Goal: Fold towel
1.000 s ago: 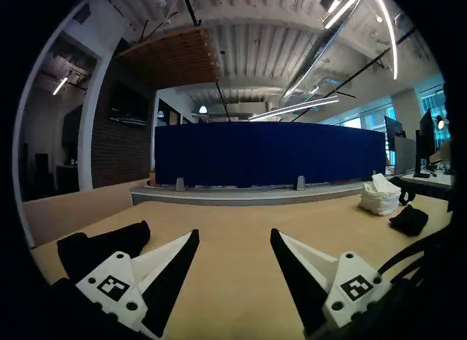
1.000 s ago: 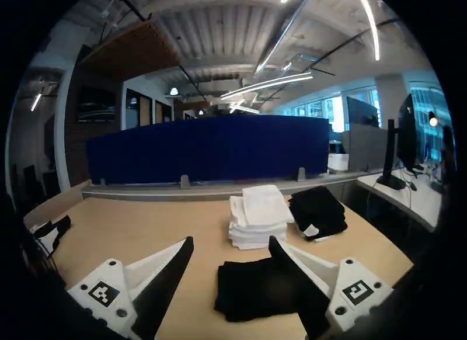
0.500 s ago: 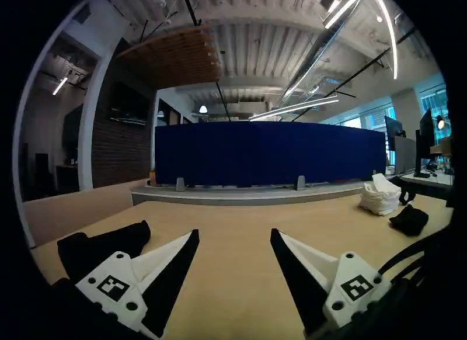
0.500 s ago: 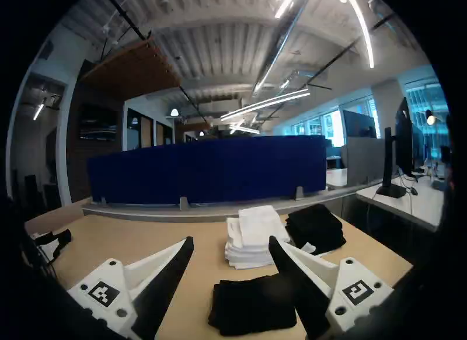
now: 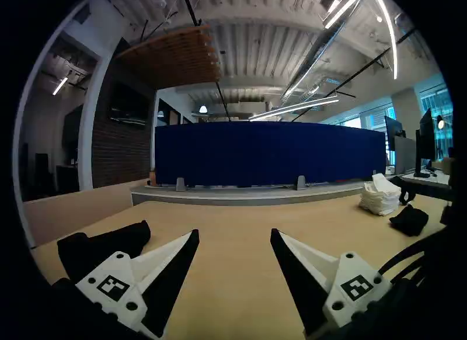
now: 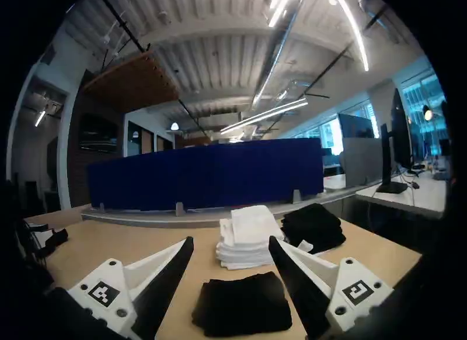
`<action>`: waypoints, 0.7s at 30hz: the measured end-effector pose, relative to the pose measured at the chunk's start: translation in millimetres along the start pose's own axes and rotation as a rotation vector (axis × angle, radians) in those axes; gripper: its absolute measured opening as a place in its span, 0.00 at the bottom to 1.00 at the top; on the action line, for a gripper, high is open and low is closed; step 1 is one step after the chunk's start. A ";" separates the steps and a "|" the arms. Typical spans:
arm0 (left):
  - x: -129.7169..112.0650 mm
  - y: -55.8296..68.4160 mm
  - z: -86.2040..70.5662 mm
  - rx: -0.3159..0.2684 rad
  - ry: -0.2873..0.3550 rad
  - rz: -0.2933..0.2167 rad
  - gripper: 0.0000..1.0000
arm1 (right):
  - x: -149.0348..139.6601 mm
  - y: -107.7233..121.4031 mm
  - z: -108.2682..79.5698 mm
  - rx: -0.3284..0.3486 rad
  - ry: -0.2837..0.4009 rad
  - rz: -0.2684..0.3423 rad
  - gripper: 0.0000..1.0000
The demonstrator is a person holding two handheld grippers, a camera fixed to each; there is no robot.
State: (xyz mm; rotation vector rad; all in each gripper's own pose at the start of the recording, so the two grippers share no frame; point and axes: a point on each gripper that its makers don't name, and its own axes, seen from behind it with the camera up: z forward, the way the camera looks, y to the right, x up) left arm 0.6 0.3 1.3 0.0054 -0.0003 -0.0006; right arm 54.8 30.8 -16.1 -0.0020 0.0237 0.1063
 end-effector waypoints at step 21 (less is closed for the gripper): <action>0.7 -0.6 -0.3 0.000 0.000 0.000 0.91 | -42.7 -4.2 7.4 0.004 0.008 0.013 1.00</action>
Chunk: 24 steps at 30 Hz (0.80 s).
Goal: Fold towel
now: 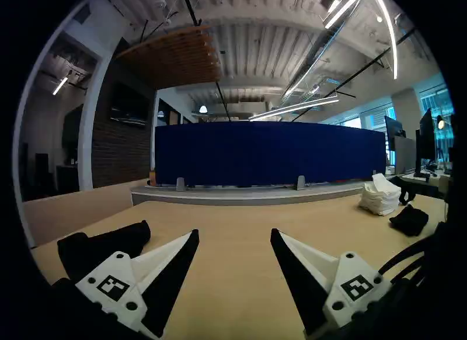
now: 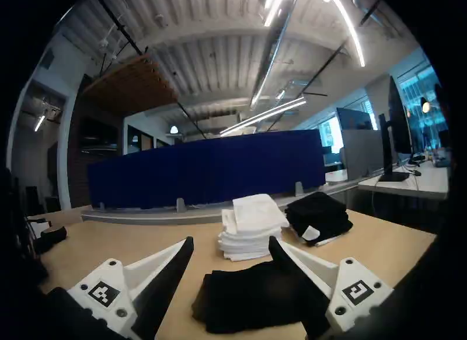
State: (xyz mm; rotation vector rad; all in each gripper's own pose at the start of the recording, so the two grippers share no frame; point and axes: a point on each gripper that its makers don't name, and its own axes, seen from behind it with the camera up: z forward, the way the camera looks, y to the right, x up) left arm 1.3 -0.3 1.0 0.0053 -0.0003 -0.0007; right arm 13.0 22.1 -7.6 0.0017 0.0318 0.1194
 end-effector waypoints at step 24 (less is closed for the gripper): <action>-0.1 0.8 -0.4 0.000 0.000 0.000 0.91 | -8.7 -8.1 6.4 -0.005 -0.029 -0.076 1.00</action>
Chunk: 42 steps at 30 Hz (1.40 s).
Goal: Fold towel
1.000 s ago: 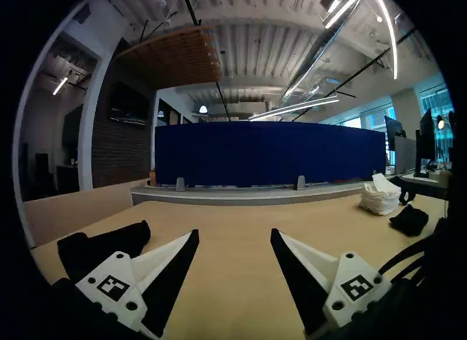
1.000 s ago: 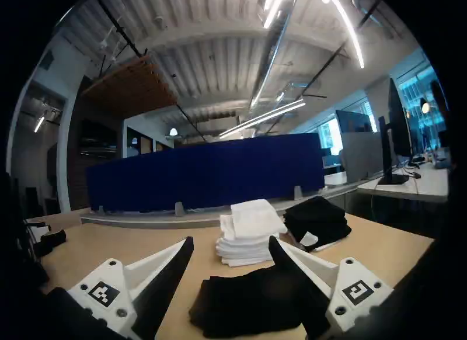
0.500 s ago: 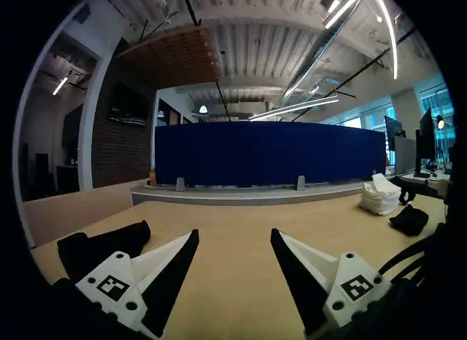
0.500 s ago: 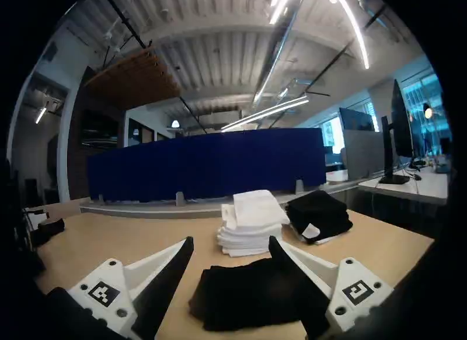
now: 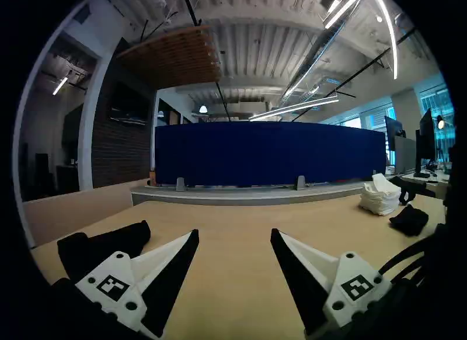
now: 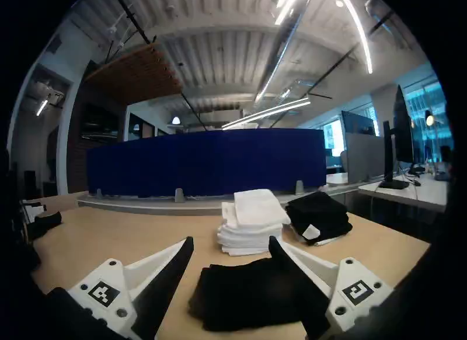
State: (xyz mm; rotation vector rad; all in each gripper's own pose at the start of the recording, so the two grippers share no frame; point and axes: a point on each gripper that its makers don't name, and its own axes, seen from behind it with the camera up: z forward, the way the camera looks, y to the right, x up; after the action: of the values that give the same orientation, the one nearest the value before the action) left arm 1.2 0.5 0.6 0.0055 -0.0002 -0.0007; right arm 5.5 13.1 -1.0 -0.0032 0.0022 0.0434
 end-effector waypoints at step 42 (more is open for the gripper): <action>0.0 -0.5 0.5 0.000 0.000 0.000 0.91 | -5.3 -2.6 -1.2 -0.006 -0.003 -0.045 1.00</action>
State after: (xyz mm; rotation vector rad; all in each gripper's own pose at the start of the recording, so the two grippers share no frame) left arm 1.2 0.0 1.1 0.0054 -0.0002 -0.0007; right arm 0.4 10.2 -2.2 -0.0087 -0.0007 -0.0011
